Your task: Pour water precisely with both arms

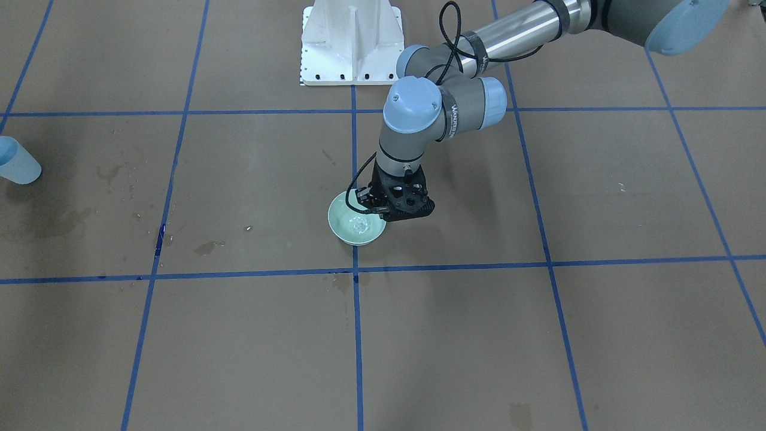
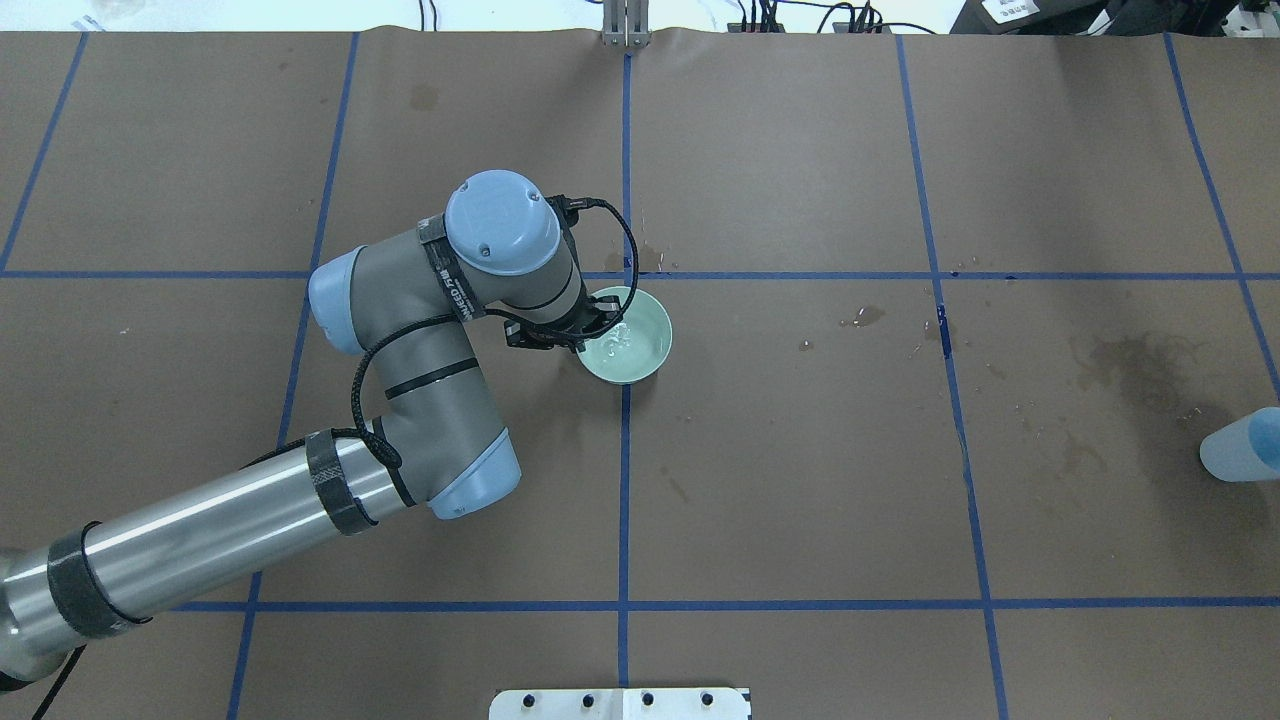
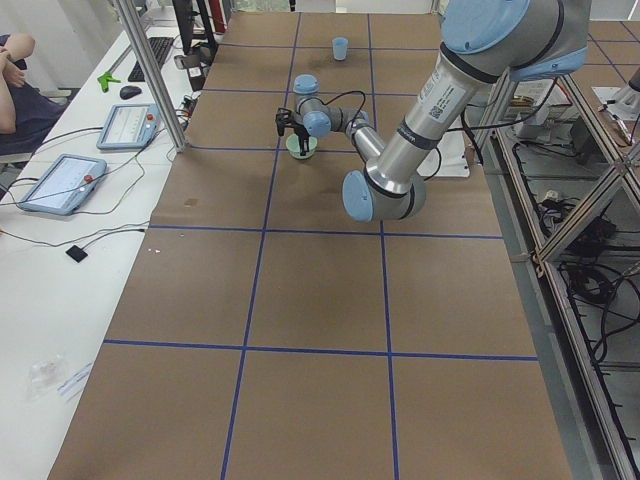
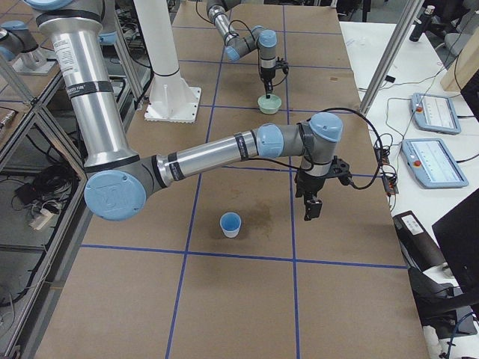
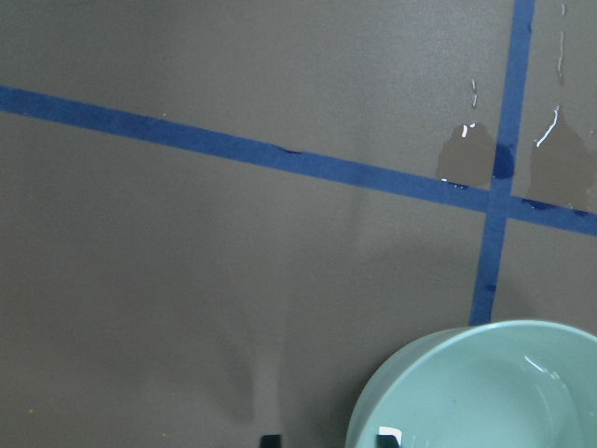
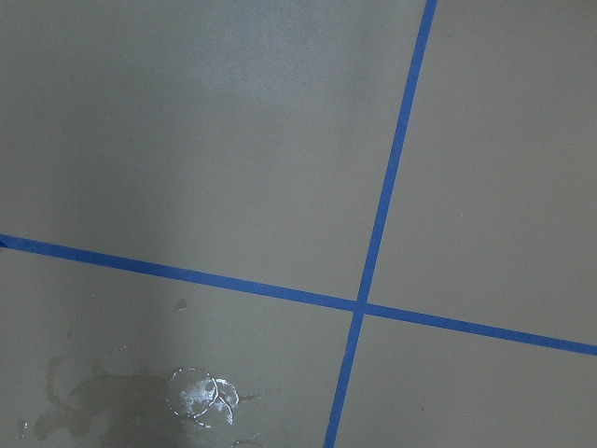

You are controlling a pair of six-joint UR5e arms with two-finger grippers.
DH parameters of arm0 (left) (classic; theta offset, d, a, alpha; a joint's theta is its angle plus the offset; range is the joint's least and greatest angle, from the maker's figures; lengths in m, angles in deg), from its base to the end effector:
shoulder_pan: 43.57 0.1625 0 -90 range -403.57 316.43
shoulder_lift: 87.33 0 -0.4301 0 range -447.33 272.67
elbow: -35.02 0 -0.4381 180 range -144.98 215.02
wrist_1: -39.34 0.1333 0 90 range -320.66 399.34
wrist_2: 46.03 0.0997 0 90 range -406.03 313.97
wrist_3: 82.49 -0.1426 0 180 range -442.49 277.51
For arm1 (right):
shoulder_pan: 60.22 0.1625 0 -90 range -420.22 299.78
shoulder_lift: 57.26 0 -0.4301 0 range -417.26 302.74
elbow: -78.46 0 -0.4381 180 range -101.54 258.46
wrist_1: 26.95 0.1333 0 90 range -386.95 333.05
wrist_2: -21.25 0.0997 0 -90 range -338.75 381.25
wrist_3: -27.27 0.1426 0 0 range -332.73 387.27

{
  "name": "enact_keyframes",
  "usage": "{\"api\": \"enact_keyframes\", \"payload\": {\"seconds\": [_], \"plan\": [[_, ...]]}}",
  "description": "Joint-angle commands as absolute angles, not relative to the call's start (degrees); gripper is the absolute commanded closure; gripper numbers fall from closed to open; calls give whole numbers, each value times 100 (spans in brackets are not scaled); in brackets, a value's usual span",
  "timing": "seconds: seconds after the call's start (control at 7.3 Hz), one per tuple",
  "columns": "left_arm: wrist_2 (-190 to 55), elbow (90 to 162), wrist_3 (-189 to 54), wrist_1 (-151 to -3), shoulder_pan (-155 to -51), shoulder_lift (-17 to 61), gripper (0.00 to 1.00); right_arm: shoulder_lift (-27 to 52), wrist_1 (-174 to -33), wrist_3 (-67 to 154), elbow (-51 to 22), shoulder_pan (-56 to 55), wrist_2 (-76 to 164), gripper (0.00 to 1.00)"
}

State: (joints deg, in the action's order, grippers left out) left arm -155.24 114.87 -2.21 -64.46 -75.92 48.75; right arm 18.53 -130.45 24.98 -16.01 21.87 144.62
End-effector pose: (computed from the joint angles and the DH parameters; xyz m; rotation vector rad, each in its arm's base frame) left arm 0.6564 -0.5180 0.2147 0.0156 0.9161 -0.2216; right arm -0.0324 -0.6322 0.5487 0.0593 -0.5866 -0.1992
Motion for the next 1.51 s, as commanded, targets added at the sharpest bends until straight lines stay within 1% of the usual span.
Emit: {"api": "enact_keyframes", "payload": {"seconds": [0.0, 0.27, 0.41, 0.55, 0.96, 1.1, 1.23, 1.37], "plan": [[-15572, 11701, -225, -6385, -7678, 4872, 100, 1850, -13049, 2498, -1594, 2196, 14465, 1], [-16428, 11869, -277, -6367, -8273, 4802, 100, 1842, -13058, 2498, -1594, 2249, 14474, 1], [-16729, 12061, -295, -6324, -8581, 4558, 100, 1841, -13058, 2498, -1603, 2249, 14474, 1], [-16898, 12419, -460, -6323, -8802, 4086, 100, 1833, -13058, 2498, -1611, 2249, 14526, 1], [-17005, 13773, -1742, -6419, -9155, 1873, 100, 1841, -13040, 2498, -1585, 2249, 14623, 1], [-16987, 14011, -1771, -6481, -9156, 1396, 100, 1850, -13032, 2498, -1594, 2249, 14623, 1], [-16987, 14031, -1806, -7003, -9156, 913, 100, 1859, -13023, 2498, -1603, 2249, 14623, 1], [-16987, 13988, -1816, -7348, -9217, 612, 100, 1868, -13023, 2498, -1611, 2249, 14632, 1]]}}
